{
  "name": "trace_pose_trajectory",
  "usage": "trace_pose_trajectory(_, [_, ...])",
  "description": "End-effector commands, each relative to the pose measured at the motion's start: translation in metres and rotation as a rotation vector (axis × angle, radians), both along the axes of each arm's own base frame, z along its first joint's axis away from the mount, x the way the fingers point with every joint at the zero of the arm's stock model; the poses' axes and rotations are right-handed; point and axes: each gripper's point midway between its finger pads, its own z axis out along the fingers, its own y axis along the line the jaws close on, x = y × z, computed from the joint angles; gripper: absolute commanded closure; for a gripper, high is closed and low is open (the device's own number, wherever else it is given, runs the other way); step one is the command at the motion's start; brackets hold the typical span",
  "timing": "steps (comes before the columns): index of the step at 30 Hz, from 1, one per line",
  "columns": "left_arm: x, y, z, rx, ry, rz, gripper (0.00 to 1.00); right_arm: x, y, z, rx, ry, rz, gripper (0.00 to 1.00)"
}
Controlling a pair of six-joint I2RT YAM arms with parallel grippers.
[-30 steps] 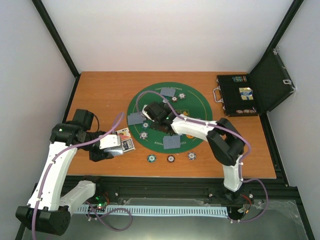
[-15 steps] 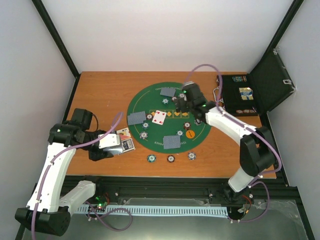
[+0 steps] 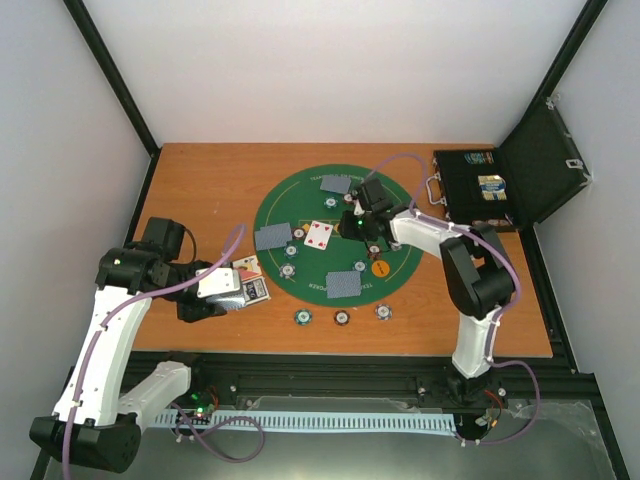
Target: Distribute texas hold em gaming equipment
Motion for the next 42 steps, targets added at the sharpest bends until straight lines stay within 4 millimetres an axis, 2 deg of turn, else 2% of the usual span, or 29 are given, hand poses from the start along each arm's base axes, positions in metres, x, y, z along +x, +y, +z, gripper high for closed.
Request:
trace_pose_trajectory(1, [0.001,-0.001,0.008,-0.009,-0.023,-0.002,0.96,0.003,0.022,-0.009,0.123,0.086,-0.019,0.76])
trace_pose_trajectory(8, [0.003,-0.001,0.007,-0.008,-0.018,-0.002,0.96,0.01,0.041,-0.031,0.188,0.147,-0.017,0.75])
trace_pose_trajectory(17, [0.01,-0.004,0.01,-0.018,-0.017,-0.001,0.95,0.023,0.044,-0.056,0.159,0.191,-0.054,0.75])
trace_pose_trajectory(22, [0.01,-0.003,0.006,-0.009,-0.01,-0.001,0.96,0.035,0.054,-0.058,0.179,0.192,-0.056,0.75])
trace_pose_trajectory(29, [0.009,-0.003,0.005,-0.008,-0.012,-0.004,0.96,0.045,0.061,-0.042,0.199,0.16,-0.035,0.73])
trace_pose_trajectory(32, [0.008,-0.002,0.004,-0.008,-0.009,-0.003,0.96,0.044,0.057,-0.025,0.19,0.124,-0.03,0.72])
trace_pose_trajectory(33, [0.008,-0.003,0.004,-0.01,-0.009,-0.004,0.96,0.043,0.054,-0.018,0.184,0.111,-0.03,0.73])
trace_pose_trajectory(34, [0.007,-0.003,0.004,-0.012,-0.008,-0.005,0.96,0.041,0.052,-0.009,0.183,0.098,-0.025,0.8])
trace_pose_trajectory(35, [0.007,-0.003,0.004,-0.013,-0.007,-0.003,0.96,0.038,0.051,-0.001,0.184,0.087,-0.016,0.92])
trace_pose_trajectory(36, [0.006,-0.003,0.004,-0.014,-0.007,-0.003,0.96,0.035,0.05,0.008,0.187,0.078,-0.005,0.97])
trace_pose_trajectory(42, [0.003,-0.001,0.001,-0.006,-0.008,0.001,0.96,0.002,0.046,0.053,0.255,0.047,0.048,0.97])
